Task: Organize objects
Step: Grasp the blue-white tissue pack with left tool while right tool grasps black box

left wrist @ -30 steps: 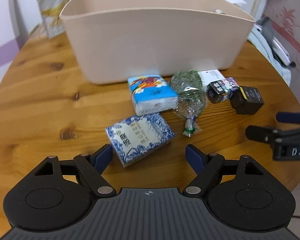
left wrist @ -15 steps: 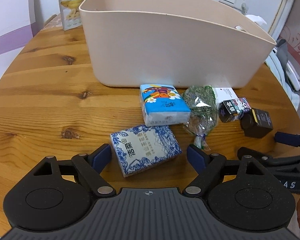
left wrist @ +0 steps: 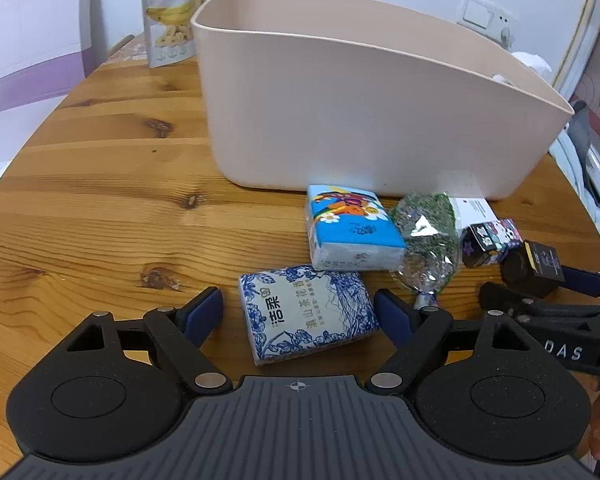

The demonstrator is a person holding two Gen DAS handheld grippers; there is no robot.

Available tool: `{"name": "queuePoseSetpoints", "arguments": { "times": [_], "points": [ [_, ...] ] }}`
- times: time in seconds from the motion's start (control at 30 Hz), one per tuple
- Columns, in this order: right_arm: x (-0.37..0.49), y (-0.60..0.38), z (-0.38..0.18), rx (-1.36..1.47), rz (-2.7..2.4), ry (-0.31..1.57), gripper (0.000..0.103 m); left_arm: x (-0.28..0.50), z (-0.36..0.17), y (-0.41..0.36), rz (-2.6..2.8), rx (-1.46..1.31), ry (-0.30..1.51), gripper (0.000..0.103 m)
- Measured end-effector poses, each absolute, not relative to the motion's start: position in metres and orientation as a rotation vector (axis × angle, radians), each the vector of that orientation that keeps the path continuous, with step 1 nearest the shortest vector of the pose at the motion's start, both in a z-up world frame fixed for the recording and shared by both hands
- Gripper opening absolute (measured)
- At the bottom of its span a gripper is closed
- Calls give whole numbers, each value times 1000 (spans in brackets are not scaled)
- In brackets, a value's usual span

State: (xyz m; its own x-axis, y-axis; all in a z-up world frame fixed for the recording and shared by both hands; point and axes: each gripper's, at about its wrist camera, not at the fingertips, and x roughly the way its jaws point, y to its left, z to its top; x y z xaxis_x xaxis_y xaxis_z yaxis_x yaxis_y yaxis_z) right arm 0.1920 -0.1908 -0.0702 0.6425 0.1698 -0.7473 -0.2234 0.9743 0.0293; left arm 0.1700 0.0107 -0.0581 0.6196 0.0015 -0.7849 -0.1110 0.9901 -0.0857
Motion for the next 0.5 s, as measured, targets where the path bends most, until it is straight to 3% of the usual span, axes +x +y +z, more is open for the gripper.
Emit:
{"name": "queuePoseSetpoints", "arguments": {
  "times": [0.2, 0.4, 0.5],
  "points": [
    [197, -192, -68, -73, 190, 820, 76, 172, -57, 14, 50, -93, 883, 66],
    [195, -191, -66, -86, 211, 805, 48, 166, -56, 15, 15, -83, 884, 65],
    [192, -190, -65, -85, 219, 799, 47, 163, -56, 19, 11, -91, 887, 64]
  ]
}}
